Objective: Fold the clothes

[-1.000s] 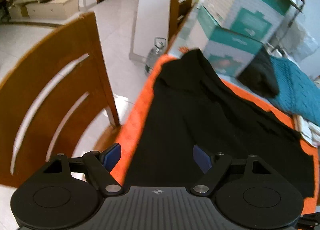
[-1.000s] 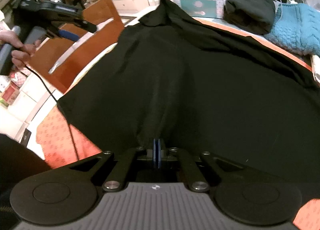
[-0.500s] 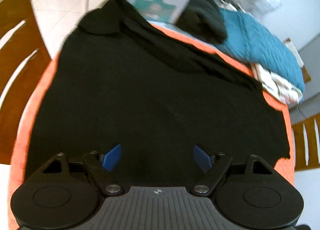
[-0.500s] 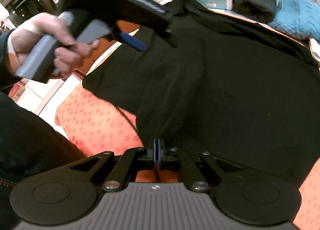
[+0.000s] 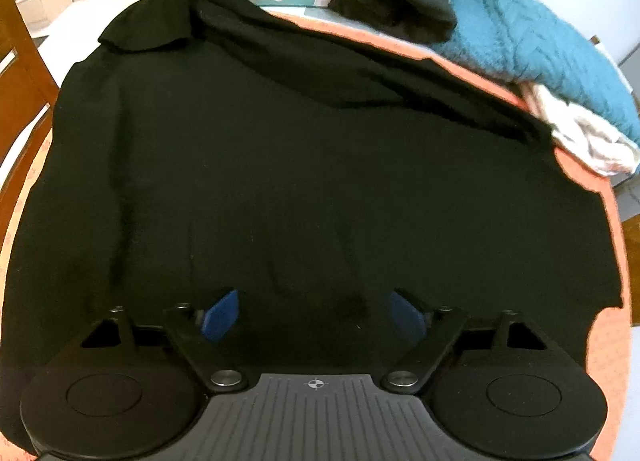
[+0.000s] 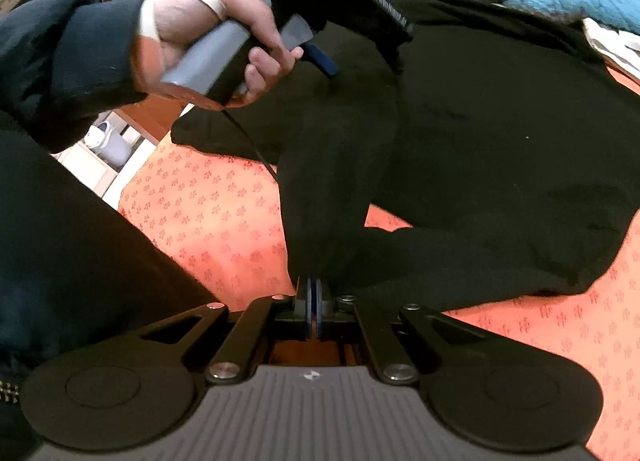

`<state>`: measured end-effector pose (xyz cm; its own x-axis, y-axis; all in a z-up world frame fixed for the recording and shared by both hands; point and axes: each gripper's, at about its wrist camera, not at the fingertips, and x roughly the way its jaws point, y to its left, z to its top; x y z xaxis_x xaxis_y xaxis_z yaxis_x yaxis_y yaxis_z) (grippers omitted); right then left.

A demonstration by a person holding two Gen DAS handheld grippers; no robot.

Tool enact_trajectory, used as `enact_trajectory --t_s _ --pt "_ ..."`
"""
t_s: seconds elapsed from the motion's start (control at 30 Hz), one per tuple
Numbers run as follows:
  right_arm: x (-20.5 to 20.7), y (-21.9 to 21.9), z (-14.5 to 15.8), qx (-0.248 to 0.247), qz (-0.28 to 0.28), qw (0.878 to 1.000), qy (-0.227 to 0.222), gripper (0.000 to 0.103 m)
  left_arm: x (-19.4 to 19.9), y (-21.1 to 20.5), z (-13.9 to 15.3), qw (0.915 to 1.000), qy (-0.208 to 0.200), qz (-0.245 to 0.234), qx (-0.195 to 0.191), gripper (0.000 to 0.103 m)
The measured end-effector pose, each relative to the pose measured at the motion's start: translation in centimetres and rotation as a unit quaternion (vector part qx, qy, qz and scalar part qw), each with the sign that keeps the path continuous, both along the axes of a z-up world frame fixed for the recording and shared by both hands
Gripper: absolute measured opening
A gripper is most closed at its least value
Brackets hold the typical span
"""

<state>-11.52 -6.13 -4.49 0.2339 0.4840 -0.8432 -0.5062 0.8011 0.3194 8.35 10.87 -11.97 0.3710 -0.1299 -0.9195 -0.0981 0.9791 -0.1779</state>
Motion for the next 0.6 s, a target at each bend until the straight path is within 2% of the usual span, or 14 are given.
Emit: enact_trajectory --t_s 0.03,0.07,0.1,0.23,0.37,0.47,0.6 --pt "-0.1 -0.3 0.1 0.0 -0.002 1.0 -0.002 0.003 -0.2 -0.1 -0.2 1.0 -0.002 -0.001 0.007 0.039" --pt "-0.3 -0.6 0.3 0.0 -0.003 1.0 -0.005 0.003 -0.6 0.1 -0.1 0.9999 -0.009 0.004 0.003 0.024" --pt "-0.3 -1.1 0.5 0.0 -0.005 1.0 -0.01 0.003 -1.1 0.3 0.0 0.9998 -0.017 0.01 -0.001 0.004" --pt "0.5 -4.4 1.5 0.001 -0.012 1.0 -0.028 0.004 -3.1 1.4 1.6 0.9979 -0.047 0.042 -0.016 0.004" --pt "2.3 -8.9 1.7 -0.001 -0.024 0.999 -0.037 0.004 -6.8 3.5 3.6 0.9931 -0.067 0.092 -0.027 0.004" --pt "4.0 -11.9 1.1 -0.012 -0.017 0.999 -0.035 0.004 -11.0 5.1 4.6 0.9854 -0.071 0.15 -0.037 0.004" --pt "5.9 -15.2 0.2 -0.026 0.002 0.999 -0.032 0.008 -17.7 6.3 5.4 0.9688 -0.069 0.235 -0.04 0.004"
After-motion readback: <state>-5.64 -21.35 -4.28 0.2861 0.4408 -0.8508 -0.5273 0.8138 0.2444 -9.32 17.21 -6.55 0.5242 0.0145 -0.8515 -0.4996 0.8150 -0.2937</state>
